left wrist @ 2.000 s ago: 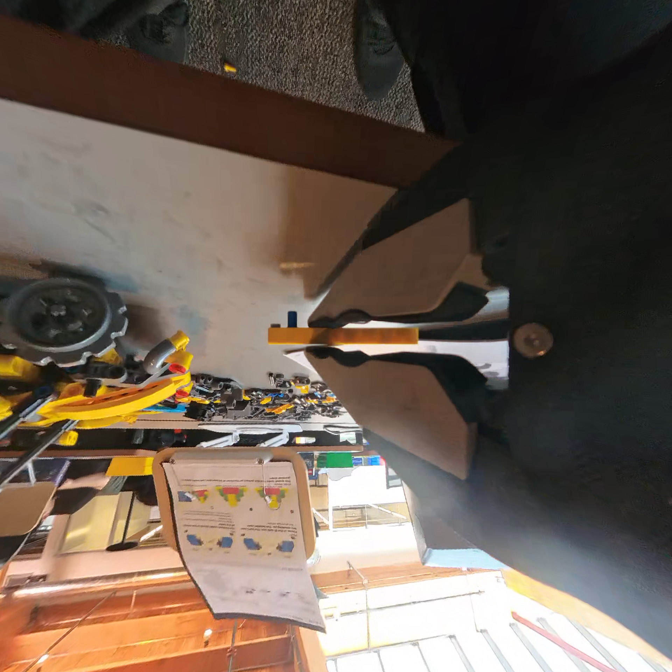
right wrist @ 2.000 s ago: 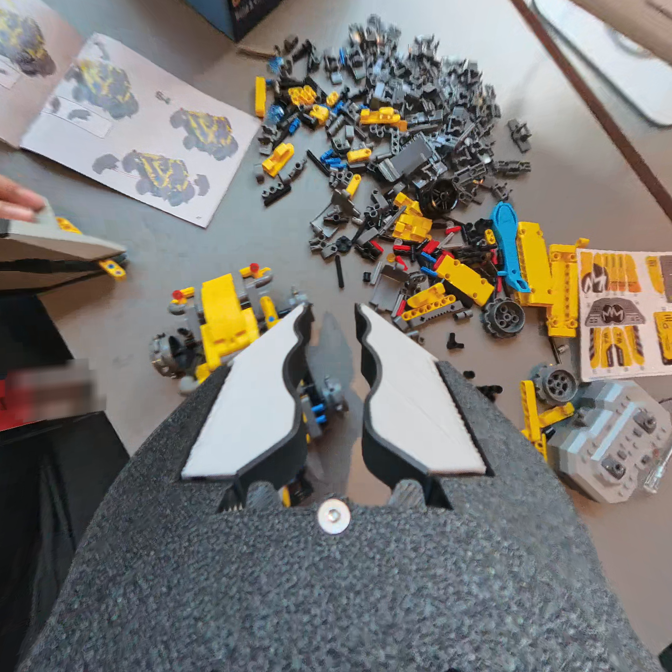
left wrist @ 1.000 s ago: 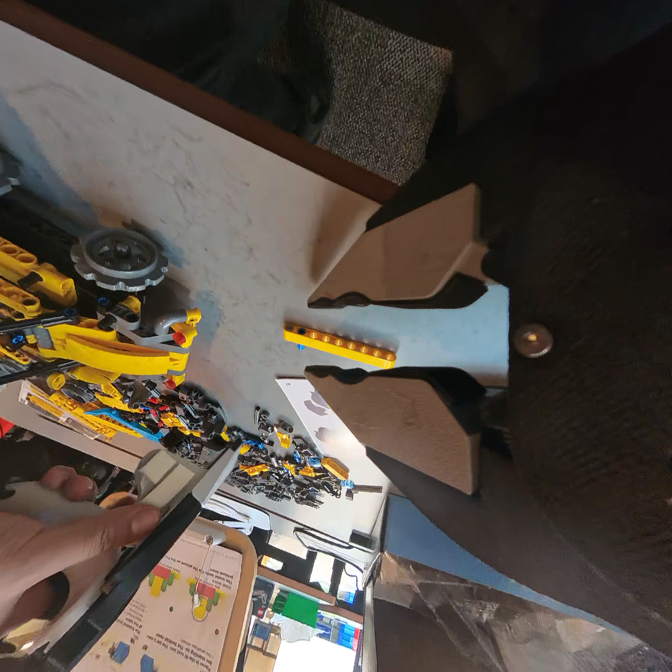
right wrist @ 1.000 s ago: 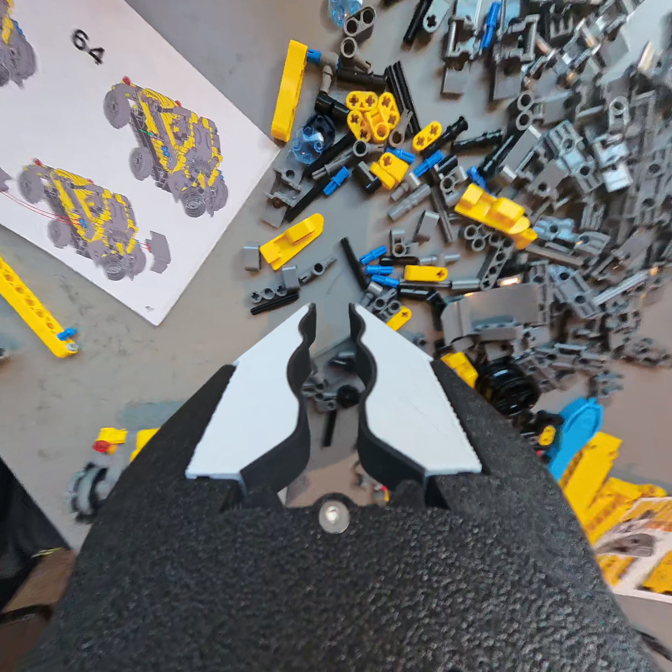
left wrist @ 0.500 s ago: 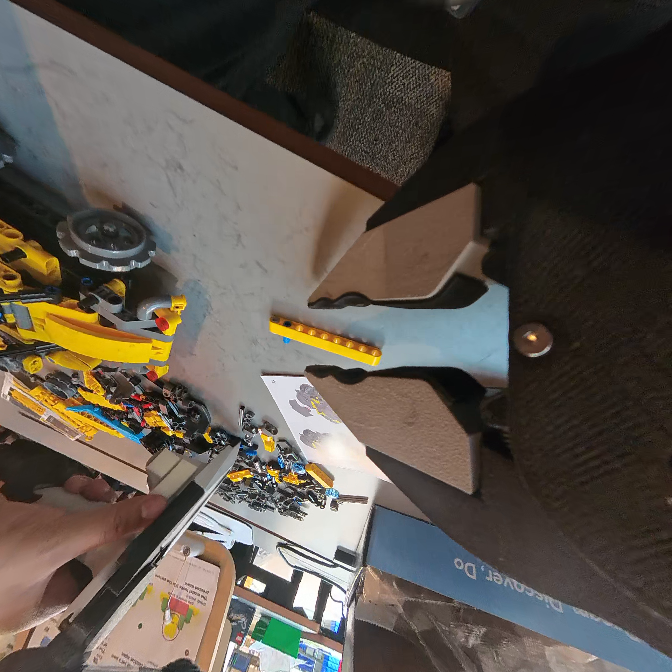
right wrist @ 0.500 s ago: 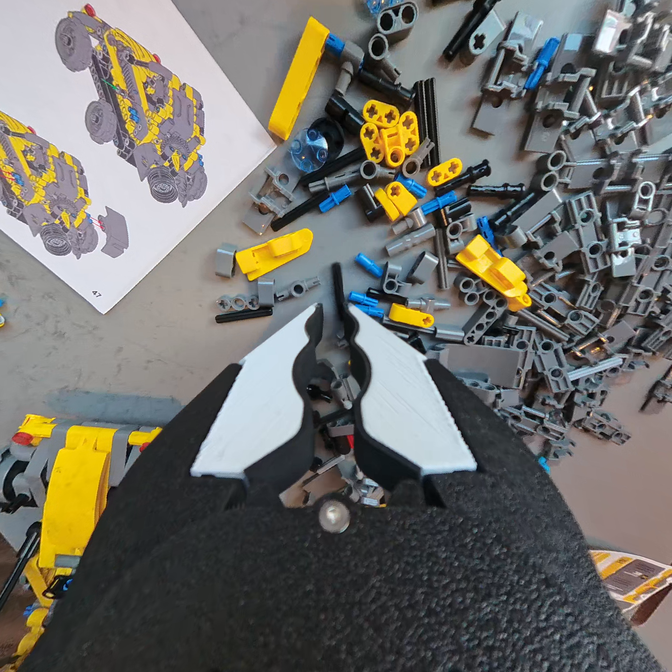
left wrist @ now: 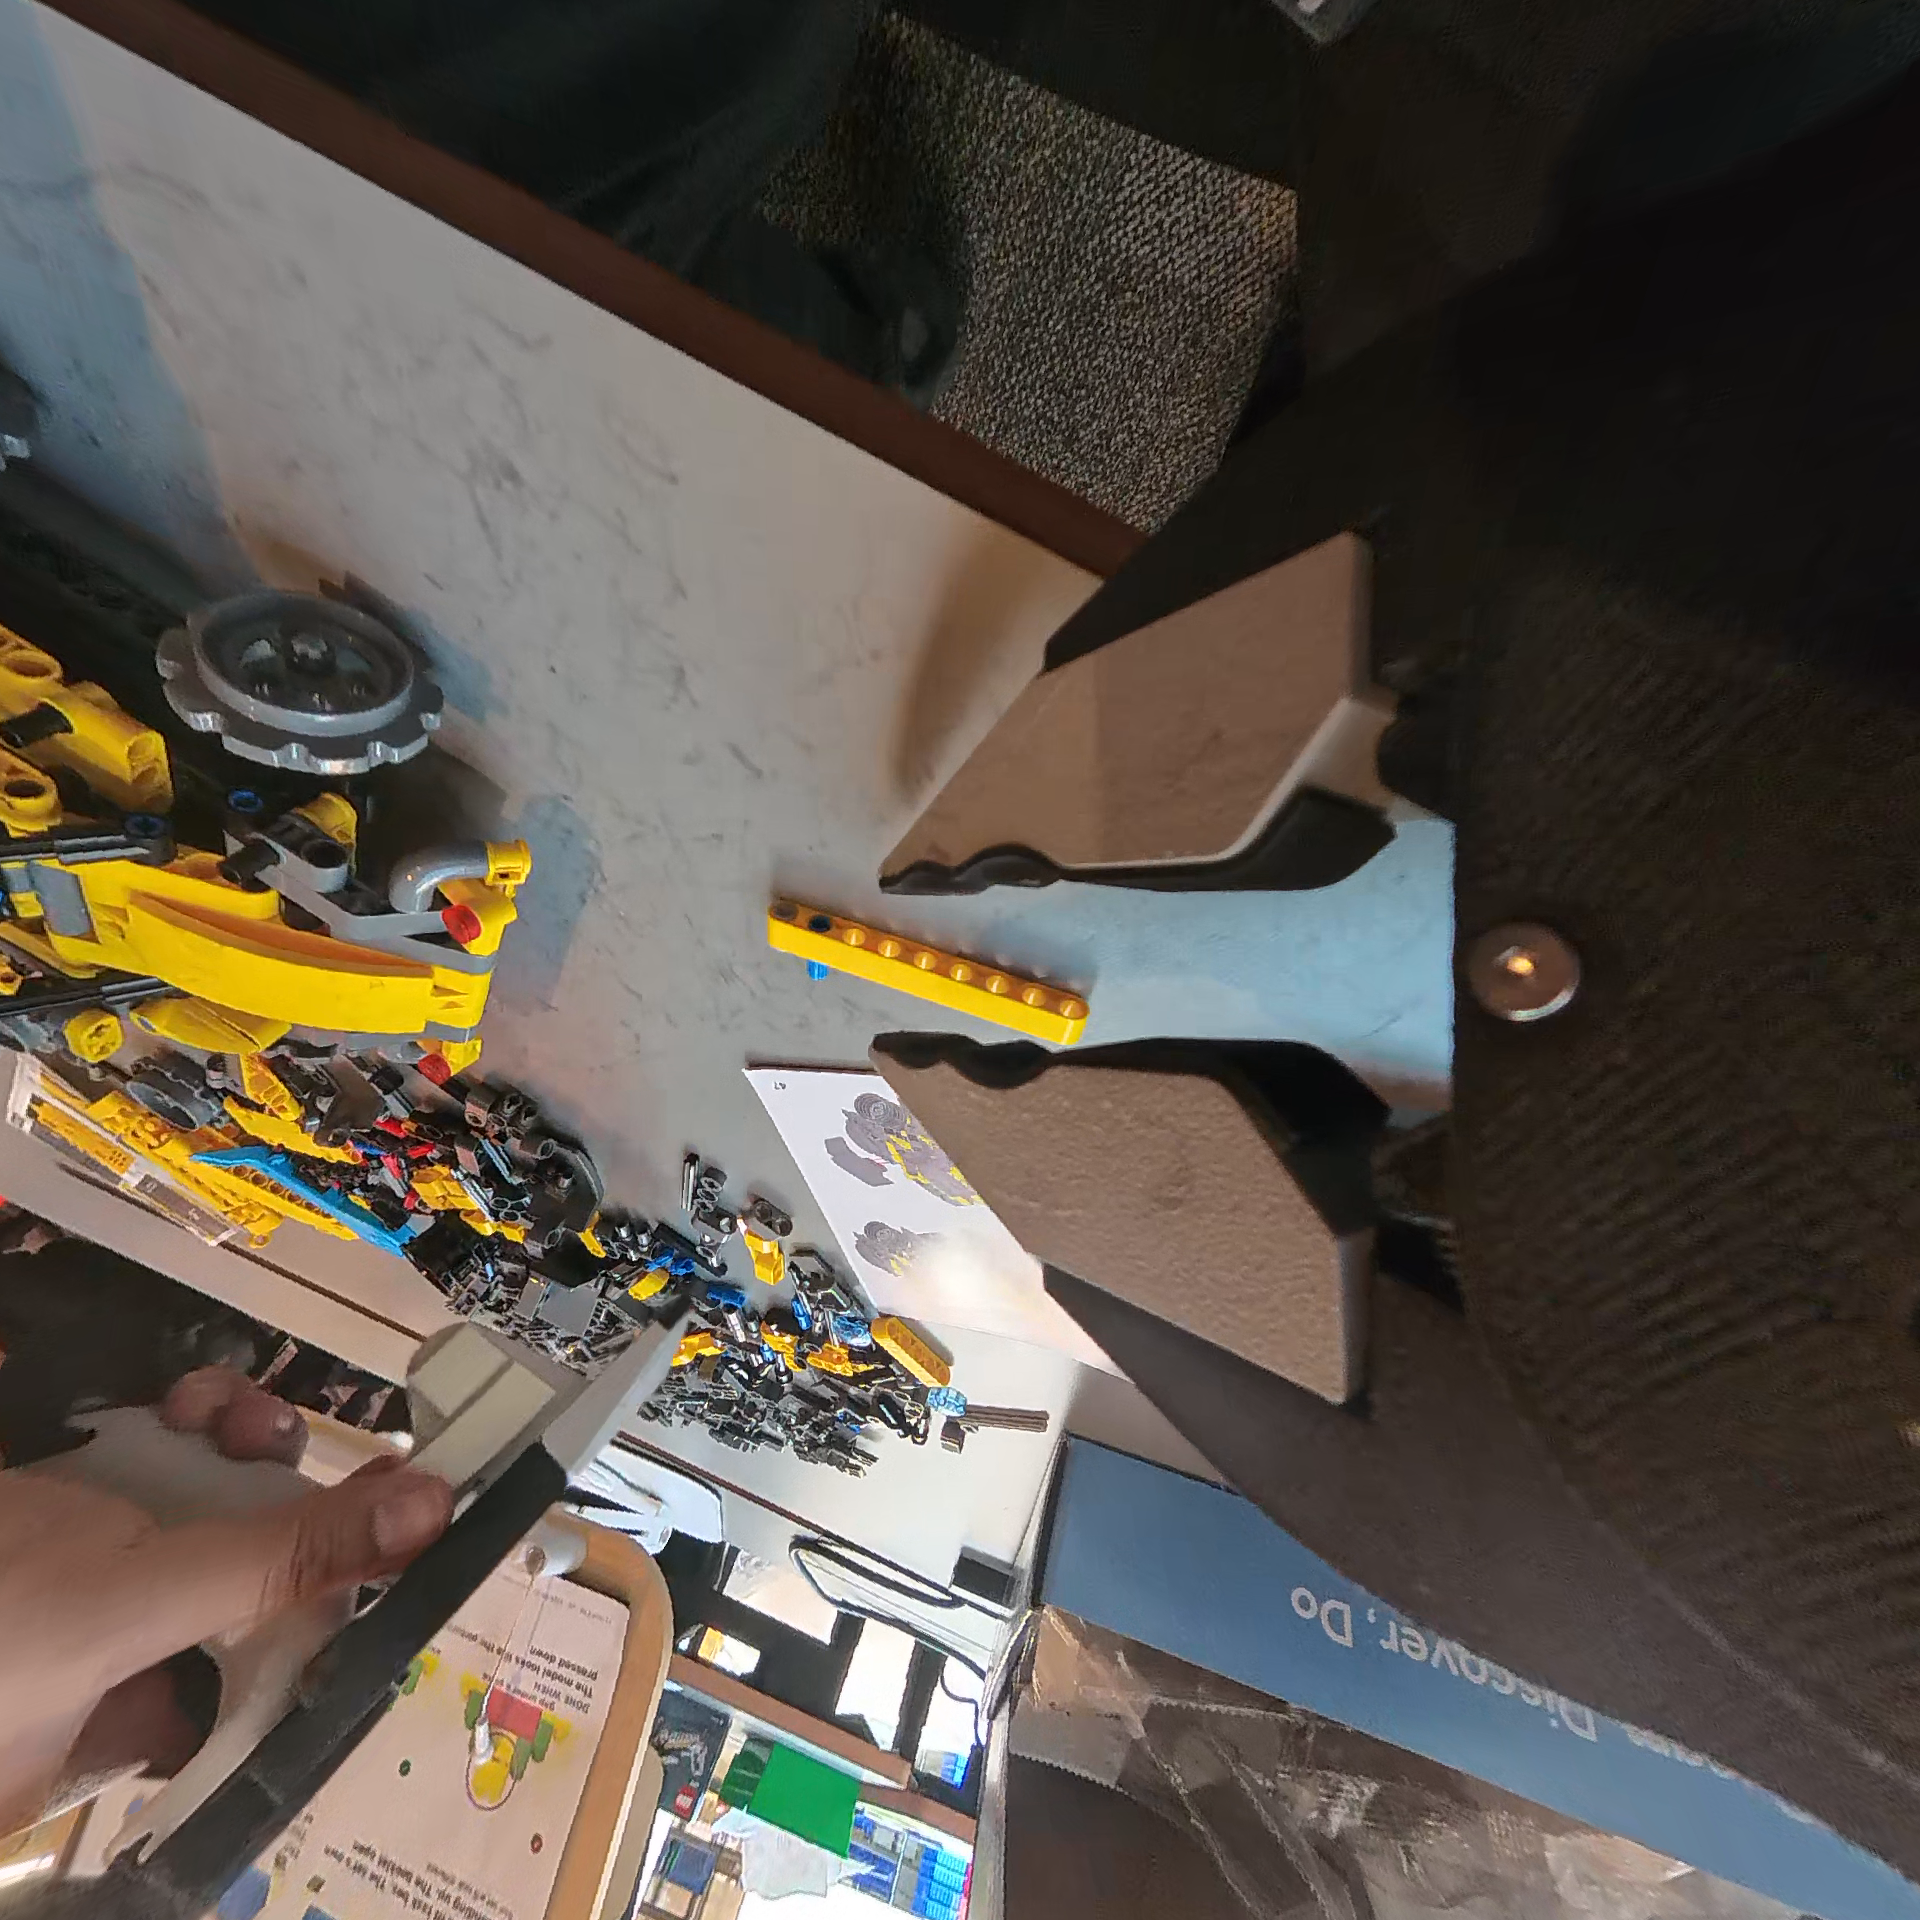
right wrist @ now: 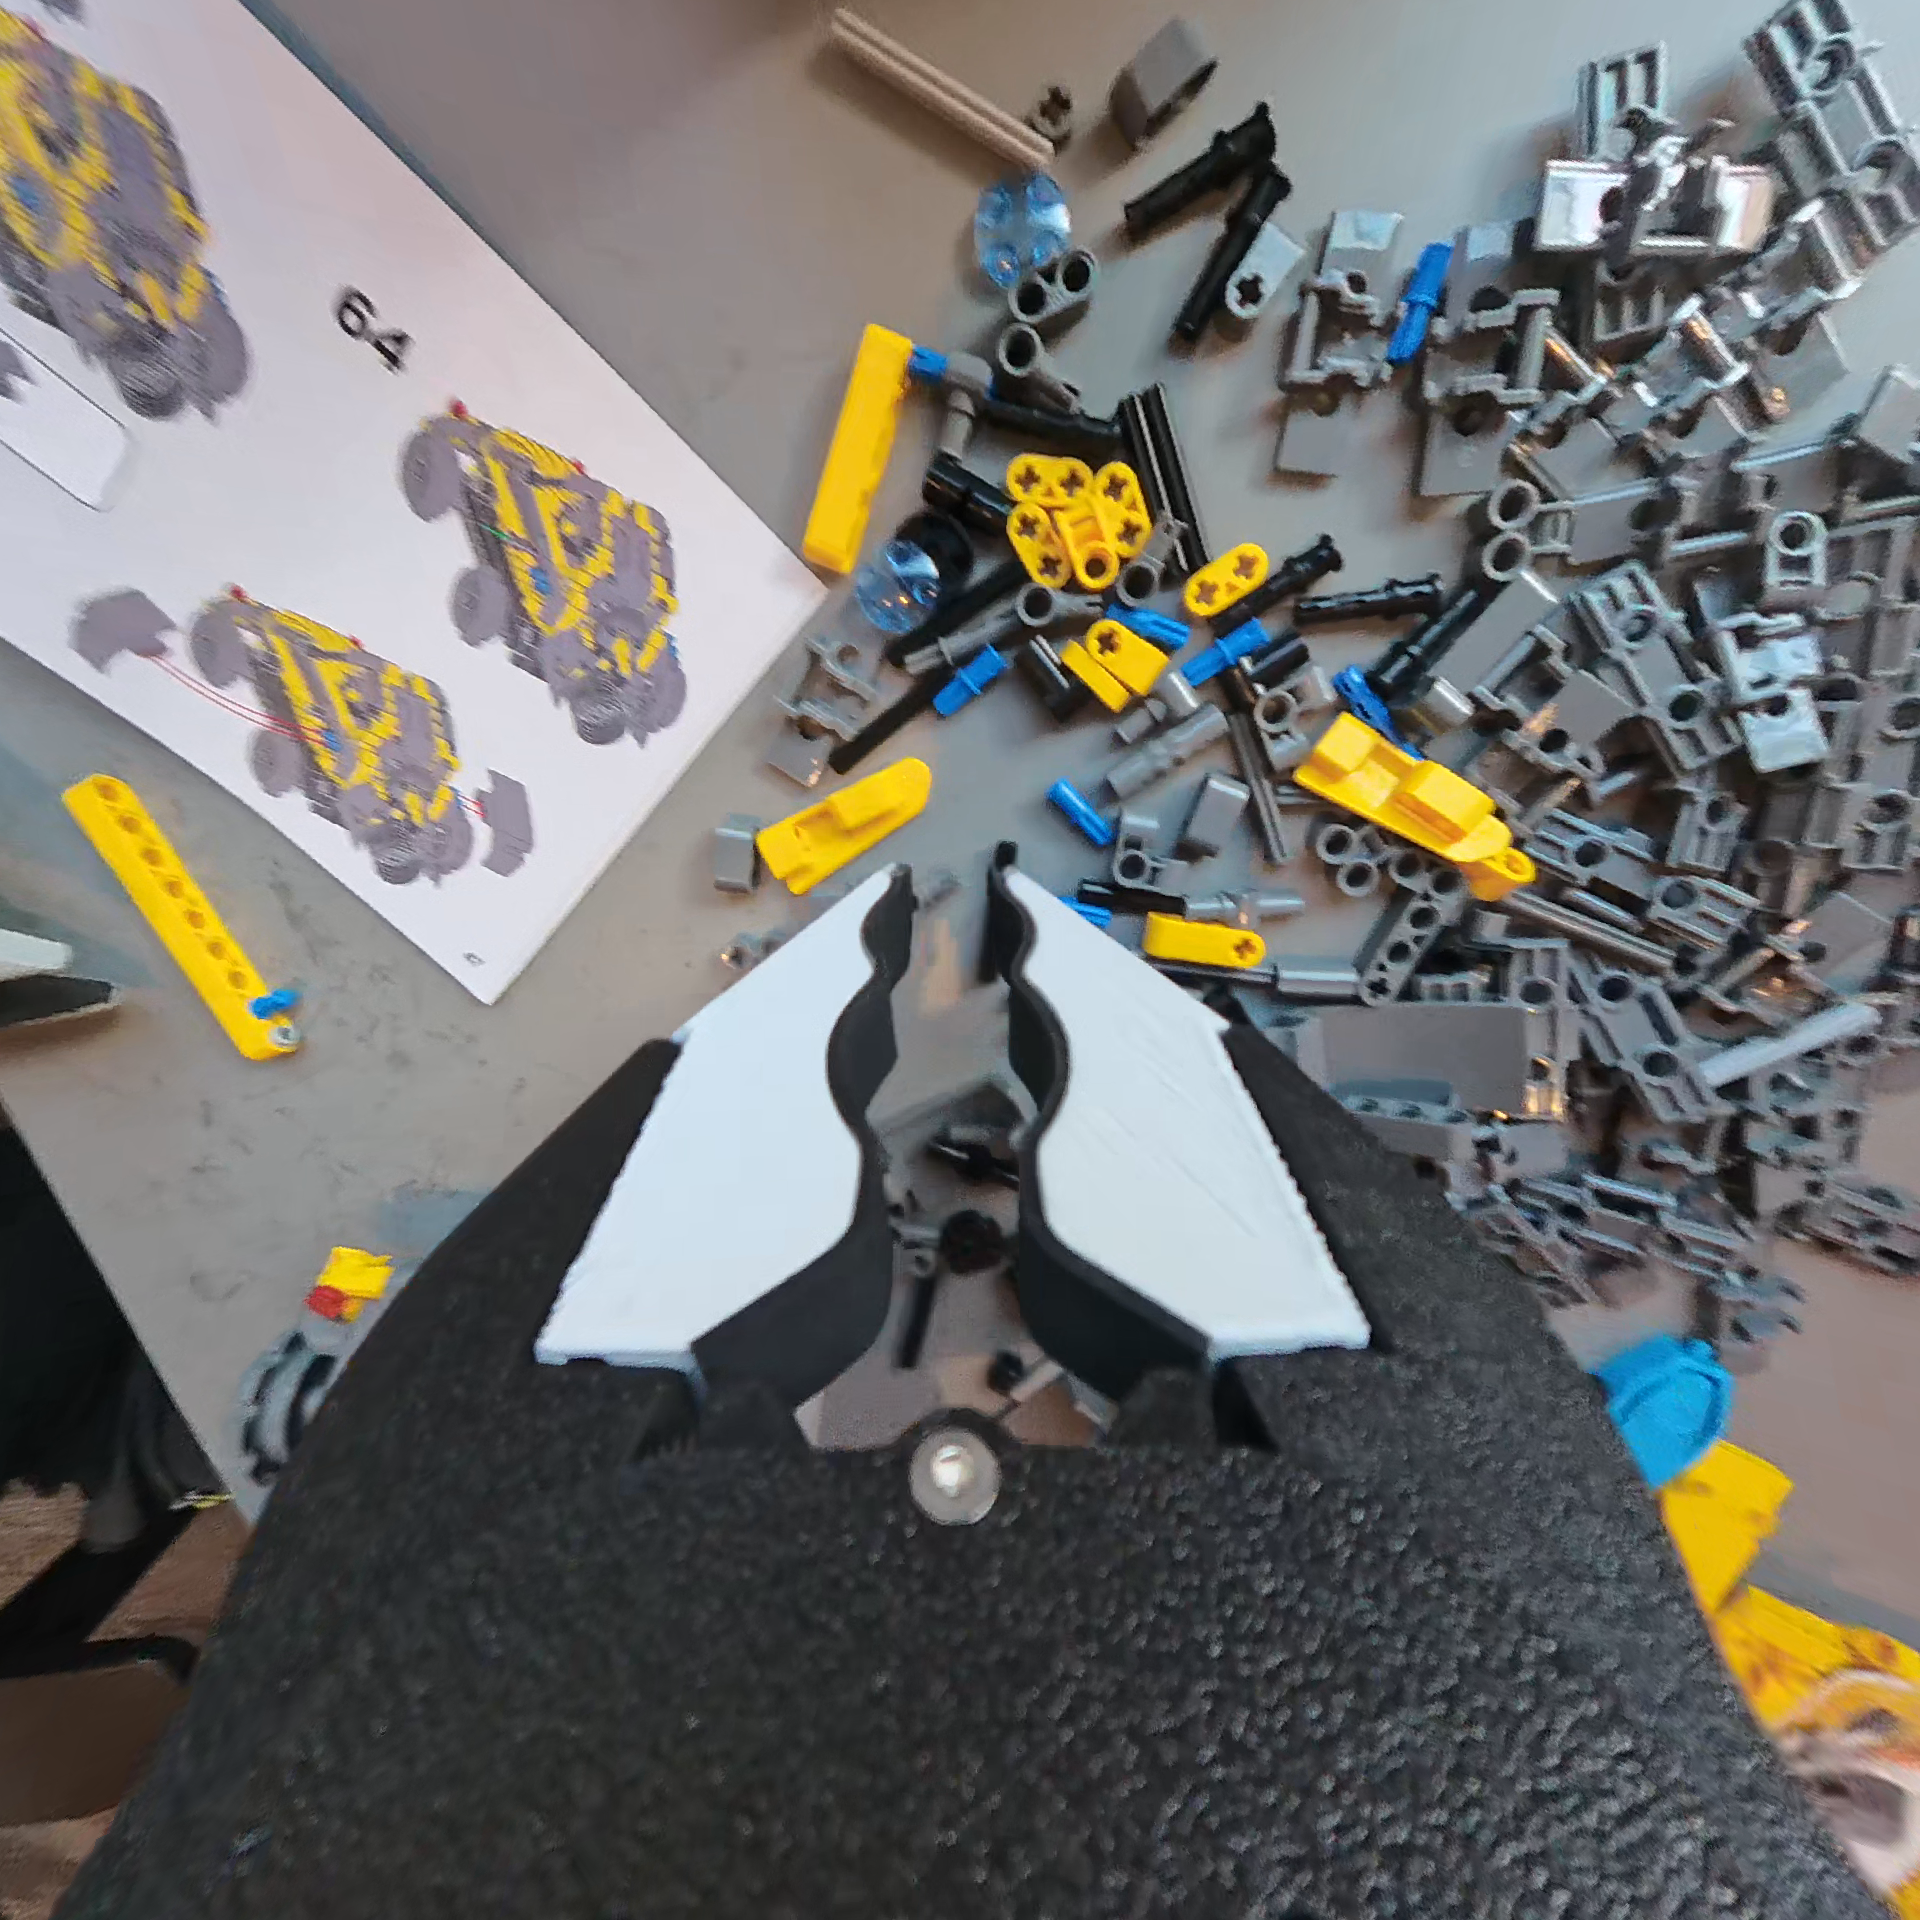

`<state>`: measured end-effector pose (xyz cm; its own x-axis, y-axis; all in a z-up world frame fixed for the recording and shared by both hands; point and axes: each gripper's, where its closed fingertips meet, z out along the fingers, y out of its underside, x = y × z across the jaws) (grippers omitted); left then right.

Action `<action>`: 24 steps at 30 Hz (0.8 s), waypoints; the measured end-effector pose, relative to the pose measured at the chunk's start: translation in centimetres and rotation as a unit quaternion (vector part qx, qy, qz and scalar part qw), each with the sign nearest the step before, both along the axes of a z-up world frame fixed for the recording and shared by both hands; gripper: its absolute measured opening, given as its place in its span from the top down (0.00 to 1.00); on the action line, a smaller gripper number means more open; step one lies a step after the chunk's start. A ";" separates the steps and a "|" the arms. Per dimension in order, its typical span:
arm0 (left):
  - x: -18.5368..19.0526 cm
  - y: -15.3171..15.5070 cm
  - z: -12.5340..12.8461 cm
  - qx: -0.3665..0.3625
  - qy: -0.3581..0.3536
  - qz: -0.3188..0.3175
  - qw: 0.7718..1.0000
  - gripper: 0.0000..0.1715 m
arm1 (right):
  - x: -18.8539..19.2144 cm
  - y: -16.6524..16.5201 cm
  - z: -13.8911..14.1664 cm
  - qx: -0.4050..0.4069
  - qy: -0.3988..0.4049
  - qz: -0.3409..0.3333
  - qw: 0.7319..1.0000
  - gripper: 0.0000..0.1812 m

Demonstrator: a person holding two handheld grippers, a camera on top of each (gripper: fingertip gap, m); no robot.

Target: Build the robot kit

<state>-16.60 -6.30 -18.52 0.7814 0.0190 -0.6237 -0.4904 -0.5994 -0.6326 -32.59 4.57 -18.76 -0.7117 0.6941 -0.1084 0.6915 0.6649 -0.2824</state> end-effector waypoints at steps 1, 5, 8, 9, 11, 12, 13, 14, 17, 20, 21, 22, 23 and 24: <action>0.0 0.0 0.0 0.000 0.000 0.000 1.000 0.87 | 0.0 -0.4 0.1 -0.009 -0.005 -0.005 1.000 0.92; 0.0 0.0 0.0 0.001 -0.003 0.001 1.000 0.87 | 0.4 -0.3 0.0 -0.011 -0.018 -0.004 1.000 0.92; 0.0 0.0 0.0 0.003 -0.004 0.001 1.000 0.88 | 0.7 1.0 -0.4 0.002 -0.034 -0.023 0.999 0.92; 0.0 0.0 0.0 0.003 -0.004 0.000 1.000 0.88 | 0.6 1.6 -0.6 0.012 -0.031 -0.026 0.999 0.92; 0.1 0.0 0.0 0.003 -0.001 -0.001 1.000 0.88 | 0.9 2.2 -1.0 0.018 -0.035 -0.031 0.999 0.93; 0.1 0.0 0.0 0.004 -0.001 -0.001 1.000 0.88 | 1.0 2.2 -1.1 0.017 -0.036 -0.031 0.999 0.93; 0.1 0.0 0.0 0.004 0.000 -0.001 1.000 0.88 | 1.0 2.3 -1.2 0.019 -0.034 -0.028 0.999 0.93; 0.1 0.0 0.0 0.004 0.000 -0.001 1.000 0.88 | 1.0 2.3 -1.3 0.023 -0.030 -0.024 0.999 0.93; 0.1 0.0 0.0 0.004 -0.001 -0.001 1.000 0.89 | 0.4 2.0 -1.4 0.029 0.000 0.000 1.000 0.92; 0.1 0.0 0.0 0.005 -0.002 -0.001 1.000 0.89 | 0.3 1.5 -1.6 0.022 -0.009 0.008 1.000 0.93; 0.1 0.0 0.0 0.005 -0.002 -0.001 1.000 0.89 | 0.4 1.6 -1.7 0.024 -0.013 0.006 1.000 0.94; 0.1 0.0 0.0 0.005 -0.003 -0.001 1.000 0.89 | 0.4 1.5 -1.9 0.024 -0.015 0.008 1.000 0.94; 0.1 0.0 0.0 0.005 -0.002 -0.001 1.000 0.89 | 0.5 1.5 -2.0 0.026 -0.014 0.012 0.999 0.94; 0.1 0.0 0.0 0.006 -0.002 -0.001 1.000 0.89 | 0.5 1.5 -2.0 0.027 -0.012 0.013 0.999 0.94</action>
<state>-16.52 -6.34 -18.48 0.7839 0.0251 -0.6204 -0.4886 -0.5916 -0.6413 -32.07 6.12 -20.79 -0.7270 0.6810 -0.0873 0.6800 0.6964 -0.2294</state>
